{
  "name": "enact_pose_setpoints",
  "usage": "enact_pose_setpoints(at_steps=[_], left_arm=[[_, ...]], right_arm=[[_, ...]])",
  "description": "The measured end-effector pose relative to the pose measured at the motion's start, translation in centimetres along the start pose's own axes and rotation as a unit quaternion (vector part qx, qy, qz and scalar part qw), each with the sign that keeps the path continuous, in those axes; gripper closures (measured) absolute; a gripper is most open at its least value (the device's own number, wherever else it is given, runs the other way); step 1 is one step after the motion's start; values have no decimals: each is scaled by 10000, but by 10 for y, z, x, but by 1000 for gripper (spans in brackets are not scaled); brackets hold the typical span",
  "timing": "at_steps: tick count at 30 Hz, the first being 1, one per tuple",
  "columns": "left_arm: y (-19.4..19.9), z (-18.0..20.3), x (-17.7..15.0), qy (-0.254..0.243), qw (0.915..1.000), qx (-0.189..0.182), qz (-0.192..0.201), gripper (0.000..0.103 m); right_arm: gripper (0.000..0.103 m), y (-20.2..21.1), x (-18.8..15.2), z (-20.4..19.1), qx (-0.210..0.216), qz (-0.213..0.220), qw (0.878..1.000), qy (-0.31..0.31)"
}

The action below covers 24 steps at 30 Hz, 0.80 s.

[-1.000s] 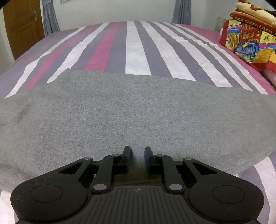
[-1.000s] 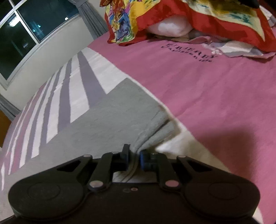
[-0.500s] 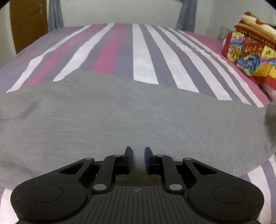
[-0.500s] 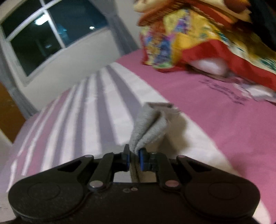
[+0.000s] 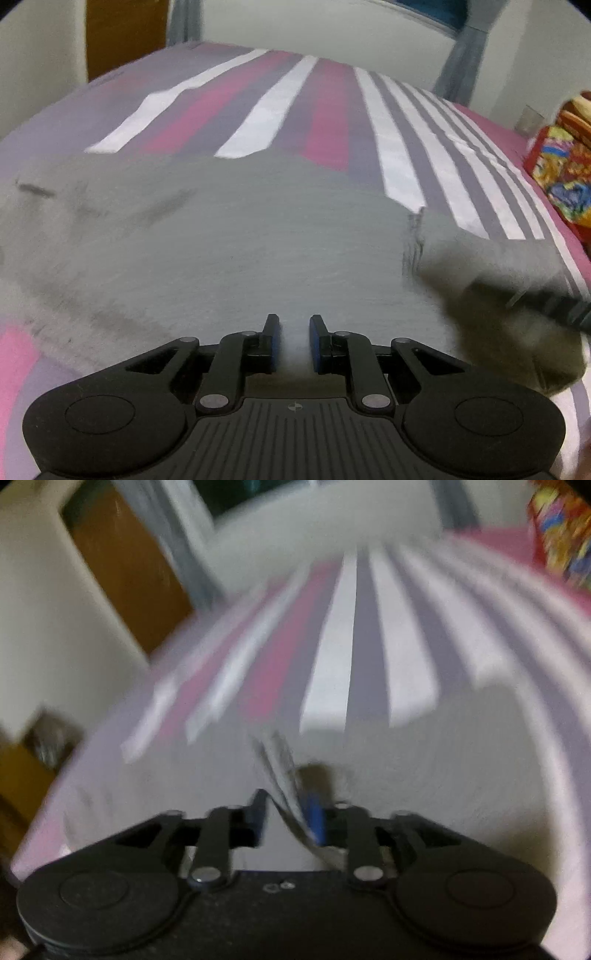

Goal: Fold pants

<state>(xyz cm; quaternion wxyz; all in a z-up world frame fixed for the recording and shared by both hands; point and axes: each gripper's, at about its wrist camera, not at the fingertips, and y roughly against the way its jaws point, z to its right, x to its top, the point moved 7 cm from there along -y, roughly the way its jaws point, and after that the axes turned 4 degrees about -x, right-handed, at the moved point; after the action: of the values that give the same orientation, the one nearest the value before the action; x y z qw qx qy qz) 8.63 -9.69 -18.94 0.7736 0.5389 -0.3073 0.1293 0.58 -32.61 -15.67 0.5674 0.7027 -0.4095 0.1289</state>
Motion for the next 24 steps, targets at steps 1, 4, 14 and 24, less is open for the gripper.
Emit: enact_pose_setpoints(at_steps=[1, 4, 14, 24], left_arm=[[-1, -4, -1, 91, 9999, -46, -59, 87], [-3, -8, -3, 420, 9982, -386, -179, 86], [-10, 30, 4, 1303, 9769, -1674, -257, 10], [-56, 60, -28, 1937, 9559, -2091, -705, 60]], right_arm=[[55, -11, -11, 0, -19, -257, 9997, -8], [42, -5, -18, -2, 116, -219, 9997, 50], [31, 77, 12, 56, -52, 867, 9950, -495], [31, 108, -10, 132, -437, 1149, 9843, -1265]])
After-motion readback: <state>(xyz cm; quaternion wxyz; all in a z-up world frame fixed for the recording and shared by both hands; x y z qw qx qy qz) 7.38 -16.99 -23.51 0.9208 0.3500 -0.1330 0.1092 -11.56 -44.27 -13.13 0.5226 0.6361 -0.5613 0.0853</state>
